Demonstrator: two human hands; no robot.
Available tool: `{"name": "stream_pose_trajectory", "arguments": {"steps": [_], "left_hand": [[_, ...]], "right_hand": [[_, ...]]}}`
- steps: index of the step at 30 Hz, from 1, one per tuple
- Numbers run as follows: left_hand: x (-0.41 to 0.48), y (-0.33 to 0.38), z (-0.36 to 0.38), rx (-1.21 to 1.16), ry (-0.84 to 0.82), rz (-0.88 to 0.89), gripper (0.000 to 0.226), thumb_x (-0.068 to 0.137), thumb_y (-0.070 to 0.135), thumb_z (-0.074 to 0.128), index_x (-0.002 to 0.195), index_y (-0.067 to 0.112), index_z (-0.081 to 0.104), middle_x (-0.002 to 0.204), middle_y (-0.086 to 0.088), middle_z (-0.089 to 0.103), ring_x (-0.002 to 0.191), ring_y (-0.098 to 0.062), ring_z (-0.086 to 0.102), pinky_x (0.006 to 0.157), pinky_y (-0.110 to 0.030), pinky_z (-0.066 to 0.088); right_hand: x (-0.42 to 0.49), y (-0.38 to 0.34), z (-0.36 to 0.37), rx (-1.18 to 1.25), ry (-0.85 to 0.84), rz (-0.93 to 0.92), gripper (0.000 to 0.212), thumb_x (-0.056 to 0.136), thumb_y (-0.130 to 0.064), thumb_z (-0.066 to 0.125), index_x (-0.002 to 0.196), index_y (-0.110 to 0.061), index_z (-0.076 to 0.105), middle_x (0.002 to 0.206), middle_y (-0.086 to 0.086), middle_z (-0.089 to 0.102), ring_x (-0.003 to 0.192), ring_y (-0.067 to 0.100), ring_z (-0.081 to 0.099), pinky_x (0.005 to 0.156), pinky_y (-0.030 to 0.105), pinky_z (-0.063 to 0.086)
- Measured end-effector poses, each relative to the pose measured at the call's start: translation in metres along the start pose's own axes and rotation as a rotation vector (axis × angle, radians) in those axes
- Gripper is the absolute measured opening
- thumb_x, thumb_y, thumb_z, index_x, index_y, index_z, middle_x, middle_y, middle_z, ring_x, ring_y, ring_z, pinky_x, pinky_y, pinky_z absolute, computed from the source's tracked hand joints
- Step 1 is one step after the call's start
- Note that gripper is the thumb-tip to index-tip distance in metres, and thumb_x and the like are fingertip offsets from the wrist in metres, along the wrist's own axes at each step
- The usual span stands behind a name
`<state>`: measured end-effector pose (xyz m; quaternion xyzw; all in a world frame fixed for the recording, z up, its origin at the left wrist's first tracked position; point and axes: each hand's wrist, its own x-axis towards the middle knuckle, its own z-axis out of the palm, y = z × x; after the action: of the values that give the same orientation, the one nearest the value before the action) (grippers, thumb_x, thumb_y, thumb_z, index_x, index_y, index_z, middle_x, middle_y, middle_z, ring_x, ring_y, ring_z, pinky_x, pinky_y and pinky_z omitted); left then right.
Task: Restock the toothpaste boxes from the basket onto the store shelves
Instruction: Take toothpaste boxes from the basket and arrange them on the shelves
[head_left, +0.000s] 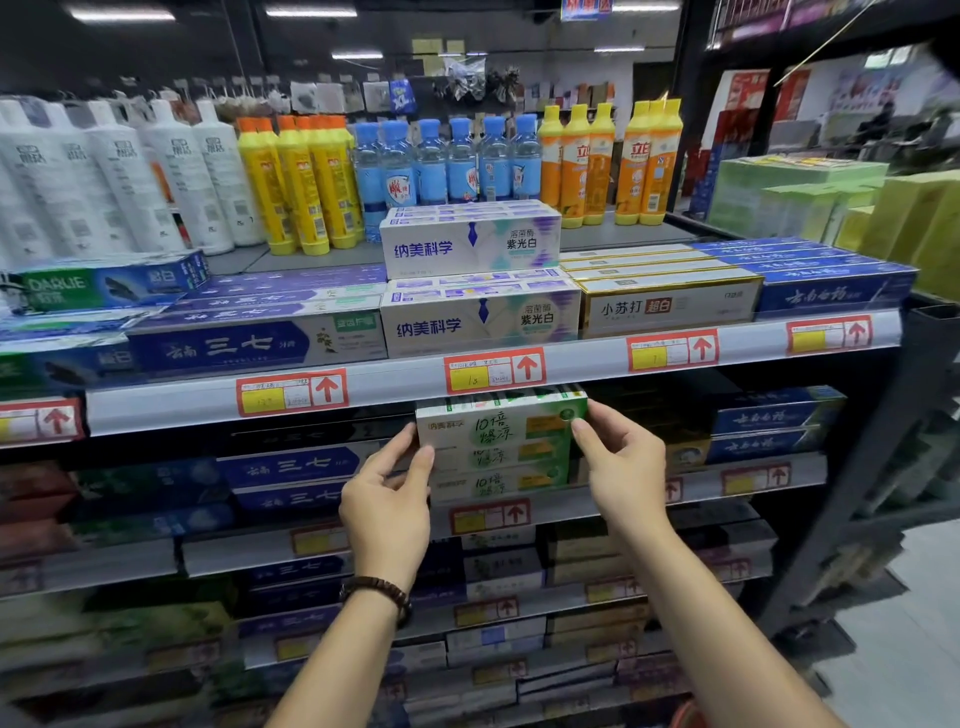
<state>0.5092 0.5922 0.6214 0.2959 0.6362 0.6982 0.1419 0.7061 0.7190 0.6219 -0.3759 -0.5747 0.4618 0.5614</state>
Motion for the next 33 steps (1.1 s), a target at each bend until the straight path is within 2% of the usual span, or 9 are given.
{"name": "stream_pose_trajectory", "arguments": {"steps": [3, 5, 8, 14, 19, 24, 26, 29, 33], "left_hand": [[0.002, 0.0, 0.001, 0.044, 0.003, 0.029, 0.036, 0.093, 0.028, 0.079, 0.127, 0.038, 0.072, 0.115, 0.012, 0.076, 0.099, -0.005, 0.073, 0.093, -0.033, 0.061], [0.005, 0.0, 0.002, 0.074, -0.002, 0.049, 0.039, 0.092, 0.023, 0.08, 0.13, 0.03, 0.072, 0.118, 0.014, 0.074, 0.099, 0.006, 0.068, 0.096, -0.026, 0.058], [0.009, -0.002, 0.003, 0.123, -0.002, 0.063, 0.041, 0.091, 0.022, 0.082, 0.13, 0.025, 0.072, 0.125, 0.012, 0.07, 0.09, 0.019, 0.06, 0.087, -0.011, 0.048], [0.015, -0.007, 0.006, 0.182, 0.041, 0.047, 0.041, 0.09, 0.02, 0.083, 0.129, 0.021, 0.073, 0.116, 0.006, 0.072, 0.089, 0.008, 0.062, 0.074, -0.007, 0.046], [0.016, -0.006, 0.007, 0.249, 0.079, 0.06, 0.039, 0.089, 0.018, 0.084, 0.127, 0.018, 0.075, 0.107, 0.001, 0.074, 0.085, -0.008, 0.068, 0.072, -0.009, 0.046], [0.019, -0.004, 0.007, 0.258, 0.101, 0.045, 0.037, 0.086, 0.016, 0.086, 0.122, 0.017, 0.077, 0.092, -0.005, 0.078, 0.076, -0.014, 0.07, 0.083, -0.035, 0.062], [0.019, -0.003, 0.006, 0.261, 0.11, 0.046, 0.033, 0.086, 0.016, 0.086, 0.118, 0.017, 0.079, 0.089, 0.002, 0.076, 0.079, -0.011, 0.07, 0.085, -0.034, 0.061], [0.018, 0.0, 0.006, 0.281, 0.119, 0.042, 0.026, 0.085, 0.018, 0.086, 0.111, 0.019, 0.08, 0.086, 0.01, 0.072, 0.082, -0.008, 0.069, 0.087, -0.03, 0.058], [0.016, 0.005, 0.007, 0.298, 0.122, 0.039, 0.017, 0.086, 0.018, 0.085, 0.099, 0.025, 0.077, 0.08, 0.02, 0.066, 0.08, 0.003, 0.064, 0.083, -0.028, 0.056]], "right_hand": [[0.008, 0.006, 0.0, -0.045, 0.001, 0.006, 0.03, 0.103, -0.018, 0.069, 0.133, -0.02, 0.074, 0.121, -0.01, 0.078, 0.115, 0.004, 0.071, 0.099, 0.035, 0.061], [0.013, 0.01, -0.001, -0.074, -0.011, 0.015, 0.031, 0.101, -0.019, 0.071, 0.132, -0.019, 0.074, 0.123, -0.008, 0.077, 0.118, 0.007, 0.07, 0.1, 0.039, 0.061], [0.016, 0.014, 0.0, -0.112, -0.028, 0.015, 0.029, 0.098, -0.018, 0.076, 0.127, -0.019, 0.076, 0.119, -0.008, 0.078, 0.116, 0.009, 0.071, 0.1, 0.042, 0.062], [0.018, 0.012, 0.0, -0.185, -0.041, 0.005, 0.03, 0.097, -0.023, 0.077, 0.126, -0.022, 0.076, 0.119, -0.011, 0.078, 0.116, 0.007, 0.07, 0.099, 0.044, 0.061], [0.017, 0.008, 0.0, -0.253, -0.048, -0.004, 0.027, 0.098, -0.023, 0.075, 0.125, -0.026, 0.076, 0.114, -0.015, 0.078, 0.111, 0.003, 0.071, 0.096, 0.042, 0.063], [0.016, 0.008, -0.001, -0.29, -0.06, 0.003, 0.029, 0.097, -0.024, 0.076, 0.125, -0.028, 0.075, 0.113, -0.016, 0.077, 0.109, 0.003, 0.071, 0.094, 0.042, 0.064], [0.016, 0.009, -0.001, -0.324, -0.06, -0.013, 0.032, 0.093, -0.034, 0.077, 0.125, -0.029, 0.075, 0.114, -0.016, 0.077, 0.111, 0.003, 0.07, 0.095, 0.043, 0.063], [0.019, 0.017, -0.002, -0.339, -0.041, -0.025, 0.056, 0.078, -0.06, 0.071, 0.126, -0.03, 0.074, 0.118, -0.015, 0.076, 0.116, 0.009, 0.07, 0.097, 0.045, 0.062], [0.022, 0.017, -0.001, -0.327, -0.038, -0.013, 0.054, 0.079, -0.055, 0.074, 0.127, -0.03, 0.074, 0.119, -0.014, 0.076, 0.116, 0.009, 0.07, 0.099, 0.045, 0.061]]}}
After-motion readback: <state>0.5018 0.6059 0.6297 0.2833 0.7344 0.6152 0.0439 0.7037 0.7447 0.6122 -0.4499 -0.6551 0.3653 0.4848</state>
